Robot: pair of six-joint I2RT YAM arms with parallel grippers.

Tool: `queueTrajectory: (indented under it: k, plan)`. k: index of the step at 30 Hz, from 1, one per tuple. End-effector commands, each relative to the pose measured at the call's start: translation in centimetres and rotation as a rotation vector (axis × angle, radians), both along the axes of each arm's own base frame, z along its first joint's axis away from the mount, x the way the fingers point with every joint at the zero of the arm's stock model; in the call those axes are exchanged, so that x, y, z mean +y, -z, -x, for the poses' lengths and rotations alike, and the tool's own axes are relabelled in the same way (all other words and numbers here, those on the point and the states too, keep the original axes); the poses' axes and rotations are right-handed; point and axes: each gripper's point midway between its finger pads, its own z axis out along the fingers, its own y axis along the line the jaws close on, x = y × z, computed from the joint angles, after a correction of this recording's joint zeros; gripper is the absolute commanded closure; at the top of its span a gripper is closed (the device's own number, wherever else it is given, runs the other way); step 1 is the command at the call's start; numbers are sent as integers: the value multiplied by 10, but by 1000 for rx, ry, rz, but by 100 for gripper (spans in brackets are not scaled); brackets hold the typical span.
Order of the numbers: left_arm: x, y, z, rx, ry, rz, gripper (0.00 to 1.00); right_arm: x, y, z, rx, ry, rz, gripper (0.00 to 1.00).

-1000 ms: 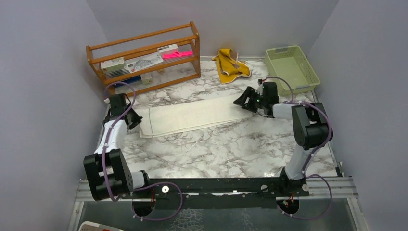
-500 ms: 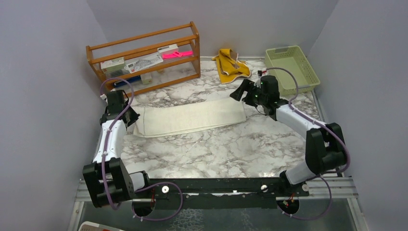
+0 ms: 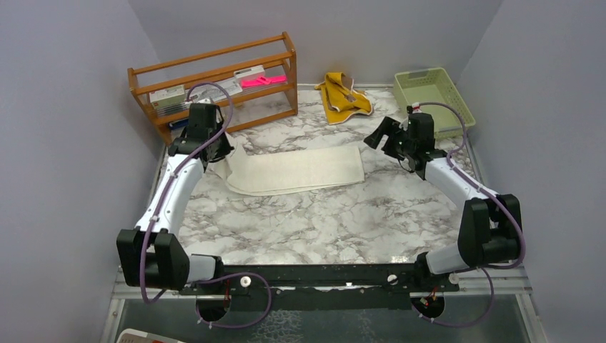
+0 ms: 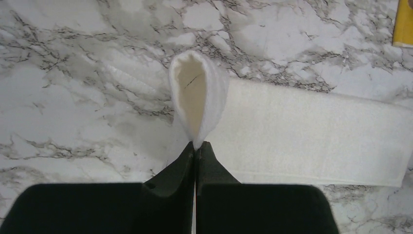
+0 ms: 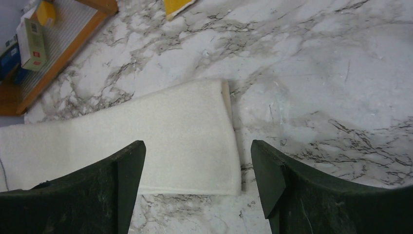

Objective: Roll the towels
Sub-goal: Fold the towel at the center of the board.

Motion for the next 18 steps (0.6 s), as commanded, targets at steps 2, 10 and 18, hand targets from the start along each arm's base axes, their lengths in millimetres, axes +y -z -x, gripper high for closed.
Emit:
queueTrajectory:
  k: [2,10,18]
  plan:
    - [-34,-11,-13,25,98,-33,100,-30,-6,-2,-13,117,71,19]
    - [-93,-13,-31,28,216,23,100,-43,-21,3,-44,155,115,19]
    - [-156,-9,-43,33,329,52,100,-47,-13,14,-14,167,130,19]
